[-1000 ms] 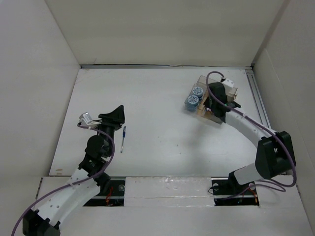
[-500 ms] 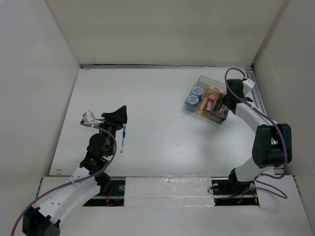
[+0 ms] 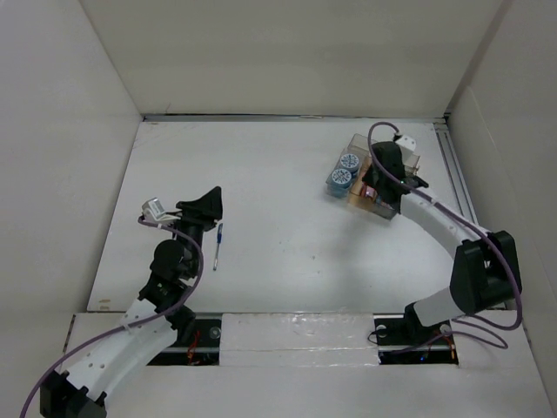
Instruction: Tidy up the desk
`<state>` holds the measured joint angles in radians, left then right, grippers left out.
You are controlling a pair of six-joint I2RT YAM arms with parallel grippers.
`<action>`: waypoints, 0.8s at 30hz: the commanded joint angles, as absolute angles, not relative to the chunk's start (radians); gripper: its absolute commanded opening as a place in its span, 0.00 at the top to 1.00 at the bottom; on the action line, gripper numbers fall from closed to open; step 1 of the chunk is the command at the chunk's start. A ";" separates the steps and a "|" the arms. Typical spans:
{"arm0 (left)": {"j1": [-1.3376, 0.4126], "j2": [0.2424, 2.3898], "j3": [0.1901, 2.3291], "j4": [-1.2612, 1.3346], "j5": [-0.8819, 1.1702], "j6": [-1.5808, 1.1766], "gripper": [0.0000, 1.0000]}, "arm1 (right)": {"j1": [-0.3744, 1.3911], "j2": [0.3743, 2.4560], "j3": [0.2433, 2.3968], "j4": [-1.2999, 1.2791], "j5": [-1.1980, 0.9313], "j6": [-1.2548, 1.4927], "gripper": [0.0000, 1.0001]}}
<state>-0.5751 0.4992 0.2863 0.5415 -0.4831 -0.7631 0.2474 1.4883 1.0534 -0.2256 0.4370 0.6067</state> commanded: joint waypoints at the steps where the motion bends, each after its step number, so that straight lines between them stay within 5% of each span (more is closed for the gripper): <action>1: -0.578 0.468 0.308 0.569 -0.494 -0.747 0.46 | 0.414 1.459 1.049 -0.192 0.388 0.626 0.95; 8: -0.578 0.379 0.298 0.526 -0.584 -0.802 0.50 | 0.845 1.735 1.262 -0.176 0.336 0.684 1.00; 11: -0.578 0.335 0.308 0.502 -0.626 -0.813 0.50 | 0.975 1.916 1.450 -0.221 0.341 0.661 0.86; 15: -0.578 0.269 0.310 0.469 -0.712 -0.805 0.49 | 1.057 2.054 1.615 -0.236 0.318 0.617 0.51; 24: -0.578 0.183 0.296 0.442 -0.841 -0.773 0.48 | 1.127 2.305 1.894 -0.374 0.341 0.577 0.44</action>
<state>-0.5751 0.2058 0.2863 0.4290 -0.7765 -0.7979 1.1095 2.2745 1.8194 -0.3145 0.3149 0.5980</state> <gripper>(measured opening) 0.513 0.561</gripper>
